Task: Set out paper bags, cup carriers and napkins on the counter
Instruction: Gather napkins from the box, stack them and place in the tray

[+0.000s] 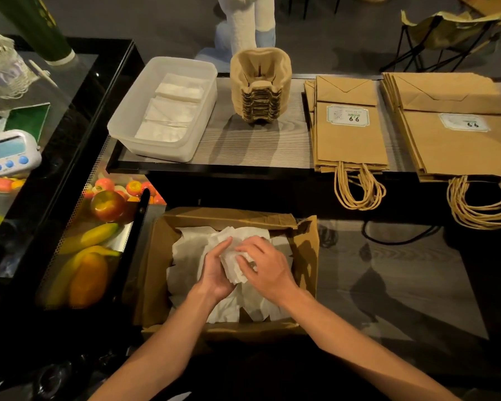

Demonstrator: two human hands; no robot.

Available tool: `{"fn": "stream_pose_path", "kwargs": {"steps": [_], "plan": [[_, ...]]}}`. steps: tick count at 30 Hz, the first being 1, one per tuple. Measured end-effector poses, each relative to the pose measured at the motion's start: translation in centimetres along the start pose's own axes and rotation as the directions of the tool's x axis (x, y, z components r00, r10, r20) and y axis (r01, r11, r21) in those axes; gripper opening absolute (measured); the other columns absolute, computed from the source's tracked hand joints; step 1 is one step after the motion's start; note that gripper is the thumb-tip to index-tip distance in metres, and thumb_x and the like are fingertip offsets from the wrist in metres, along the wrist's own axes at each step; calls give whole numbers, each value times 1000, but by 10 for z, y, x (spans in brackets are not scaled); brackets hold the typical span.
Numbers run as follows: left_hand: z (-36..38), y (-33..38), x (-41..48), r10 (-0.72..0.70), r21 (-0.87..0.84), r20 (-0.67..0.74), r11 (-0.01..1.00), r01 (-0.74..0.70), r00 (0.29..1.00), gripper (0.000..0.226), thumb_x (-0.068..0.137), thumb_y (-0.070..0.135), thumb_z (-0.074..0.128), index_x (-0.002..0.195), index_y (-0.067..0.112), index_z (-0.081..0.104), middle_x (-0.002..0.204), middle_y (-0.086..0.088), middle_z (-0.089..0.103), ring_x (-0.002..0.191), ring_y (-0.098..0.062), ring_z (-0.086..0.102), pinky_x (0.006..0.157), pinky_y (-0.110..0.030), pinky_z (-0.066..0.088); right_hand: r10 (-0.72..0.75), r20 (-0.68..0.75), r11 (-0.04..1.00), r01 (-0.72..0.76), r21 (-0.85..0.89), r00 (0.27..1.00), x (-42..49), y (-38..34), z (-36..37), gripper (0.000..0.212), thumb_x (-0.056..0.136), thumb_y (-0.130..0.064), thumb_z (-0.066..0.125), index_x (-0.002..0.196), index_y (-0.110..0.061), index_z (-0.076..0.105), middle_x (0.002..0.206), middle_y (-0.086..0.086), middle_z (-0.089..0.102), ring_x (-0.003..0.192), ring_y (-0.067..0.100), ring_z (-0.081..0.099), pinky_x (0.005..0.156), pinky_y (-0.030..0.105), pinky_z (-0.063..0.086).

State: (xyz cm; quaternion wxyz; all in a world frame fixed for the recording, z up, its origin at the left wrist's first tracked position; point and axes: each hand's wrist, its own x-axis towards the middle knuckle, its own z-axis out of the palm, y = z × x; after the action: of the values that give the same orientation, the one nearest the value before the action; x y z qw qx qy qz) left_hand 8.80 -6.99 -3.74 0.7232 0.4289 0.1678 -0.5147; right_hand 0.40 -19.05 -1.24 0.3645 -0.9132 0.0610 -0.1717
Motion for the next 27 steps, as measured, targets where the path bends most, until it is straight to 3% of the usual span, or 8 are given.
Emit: {"fn": "stream_pose_path", "kwargs": {"steps": [2, 4, 6, 8, 11, 14, 23, 27], "plan": [[-3, 1, 1, 17, -71, 6, 997, -17, 1000, 61, 86, 38, 73, 135, 6, 61, 120, -17, 66, 105, -32, 65, 92, -44, 50, 5, -213, 999, -14, -42, 977, 0, 5, -3, 25, 98, -28, 55, 117, -14, 64, 116, 2, 58, 108, 10, 52, 92, 23, 42], [-6, 1, 4, 21, -118, -2, 993, -21, 1000, 61, 87, 38, 72, 138, 8, 60, 128, -19, 64, 109, -35, 64, 97, -49, 48, 233, -280, 972, -216, 89, 931, 2, 7, -11, 34, 98, -35, 53, 126, -17, 57, 123, -2, 54, 115, 11, 50, 98, 23, 40], [-10, 0, 7, 17, -109, -6, 994, -17, 1000, 62, 86, 39, 73, 139, 10, 61, 130, -19, 63, 109, -35, 63, 95, -50, 47, 505, -47, 836, -474, 276, 862, 5, 7, -20, 44, 98, -43, 56, 137, -24, 49, 124, -10, 53, 113, 6, 51, 93, 23, 44], [-10, 0, 8, 7, -70, -34, 997, -10, 999, 51, 84, 37, 74, 128, 11, 70, 122, -17, 67, 103, -34, 66, 90, -49, 48, 585, 191, 717, -612, 334, 789, 5, 9, -25, 43, 97, -46, 62, 136, -32, 48, 116, -14, 57, 106, 4, 55, 81, 20, 48], [-8, 0, 10, -9, -63, -46, 998, 6, 999, 56, 82, 35, 79, 131, 11, 67, 123, -18, 68, 103, -34, 66, 91, -48, 47, 532, 278, 726, -600, 337, 800, 3, 13, -24, 20, 98, -34, 63, 118, -33, 60, 107, -13, 61, 99, 4, 59, 69, 12, 47], [-1, -1, 5, -11, -78, -42, 997, 8, 999, 44, 96, 39, 62, 128, 9, 66, 116, -18, 71, 97, -32, 70, 87, -47, 51, 442, 280, 831, -507, 229, 852, 2, 13, -20, 12, 98, -28, 63, 110, -25, 65, 104, -14, 54, 95, 3, 54, 71, 12, 43], [5, -4, 9, 0, -5, -144, 1000, -1, 990, 53, 104, 52, 44, 125, 9, 66, 111, -17, 75, 103, -31, 70, 91, -45, 53, 359, 319, 932, -353, -80, 877, -1, 7, -12, 66, 86, -59, 65, 143, -29, 51, 124, -13, 44, 120, 9, 40, 106, 32, 35], [4, -5, 9, 16, -41, -182, 999, -24, 983, 49, 103, 47, 50, 126, 8, 66, 115, -20, 74, 97, -32, 72, 89, -44, 53, 481, 235, 875, -480, -66, 845, -4, 12, -12, 35, 97, -42, 61, 126, -22, 63, 117, -12, 47, 110, 9, 48, 94, 24, 43]]}}
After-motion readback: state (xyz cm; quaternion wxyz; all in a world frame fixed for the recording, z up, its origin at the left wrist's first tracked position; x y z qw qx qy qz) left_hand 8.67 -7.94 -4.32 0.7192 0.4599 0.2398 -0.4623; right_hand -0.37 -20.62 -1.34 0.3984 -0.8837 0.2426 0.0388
